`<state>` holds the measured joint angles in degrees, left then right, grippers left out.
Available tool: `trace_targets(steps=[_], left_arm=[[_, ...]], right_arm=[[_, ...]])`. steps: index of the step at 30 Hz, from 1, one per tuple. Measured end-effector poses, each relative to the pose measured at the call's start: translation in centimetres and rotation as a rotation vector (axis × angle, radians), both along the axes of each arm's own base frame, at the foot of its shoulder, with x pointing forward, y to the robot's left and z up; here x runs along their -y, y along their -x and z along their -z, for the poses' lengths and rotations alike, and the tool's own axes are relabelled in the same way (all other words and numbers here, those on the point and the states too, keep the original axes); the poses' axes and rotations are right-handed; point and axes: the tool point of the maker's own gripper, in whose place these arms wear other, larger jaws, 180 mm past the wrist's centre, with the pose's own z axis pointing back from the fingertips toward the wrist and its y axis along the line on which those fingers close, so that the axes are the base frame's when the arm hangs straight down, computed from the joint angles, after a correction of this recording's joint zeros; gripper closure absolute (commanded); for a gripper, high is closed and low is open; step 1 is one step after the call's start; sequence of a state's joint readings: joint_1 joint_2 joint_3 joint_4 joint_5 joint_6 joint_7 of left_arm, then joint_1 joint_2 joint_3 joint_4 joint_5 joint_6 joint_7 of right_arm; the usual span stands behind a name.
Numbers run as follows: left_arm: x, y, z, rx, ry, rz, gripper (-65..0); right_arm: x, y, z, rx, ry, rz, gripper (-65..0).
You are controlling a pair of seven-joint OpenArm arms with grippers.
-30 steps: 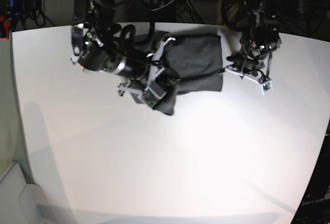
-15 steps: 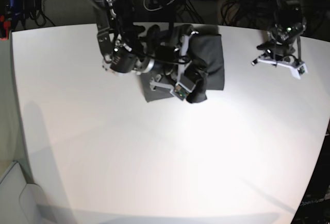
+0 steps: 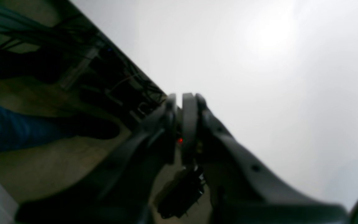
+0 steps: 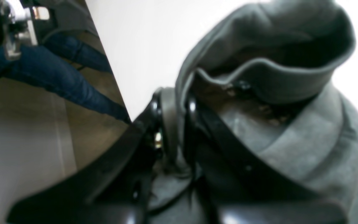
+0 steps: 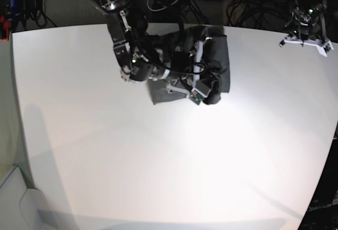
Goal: Layout the t-shirt on the table in an organized manner, then fold the t-shirt properly
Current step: 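Press the folded end onto the bundle with the right gripper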
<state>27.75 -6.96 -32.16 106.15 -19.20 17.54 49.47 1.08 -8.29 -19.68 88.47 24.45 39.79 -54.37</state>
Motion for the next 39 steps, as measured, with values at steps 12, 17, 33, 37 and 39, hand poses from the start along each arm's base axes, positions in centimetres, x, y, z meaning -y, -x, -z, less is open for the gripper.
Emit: trace_targets(steps=[12, 17, 33, 37, 39], left_arm=[[0.4, -0.1, 0.1, 0.001, 0.008, 0.008, -3.8], [0.4, -0.2, 0.1, 0.003, 0.010, 0.006, -3.8], [1.1, 0.2, 0.6, -0.013, 0.019, 0.025, -3.8], [2.0, -0.5, 0.5, -0.004, 0.026, 0.116, -3.8], [2.2, -0.7, 0.3, 0.000, 0.028, 0.140, -3.8]], right_arm=[[-0.1, -0.5, 1.8, -0.049, 0.026, -0.015, -9.8], [-2.6, 1.3, 1.2, -0.003, 0.053, -0.145, -31.9], [3.1, -2.7, -2.1, 0.117, 0.031, -0.013, -12.0], [3.5, 0.5, 0.5, 0.016, 0.030, -0.003, -9.5], [3.4, 2.0, 1.3, -0.024, 0.026, -0.003, -9.2]])
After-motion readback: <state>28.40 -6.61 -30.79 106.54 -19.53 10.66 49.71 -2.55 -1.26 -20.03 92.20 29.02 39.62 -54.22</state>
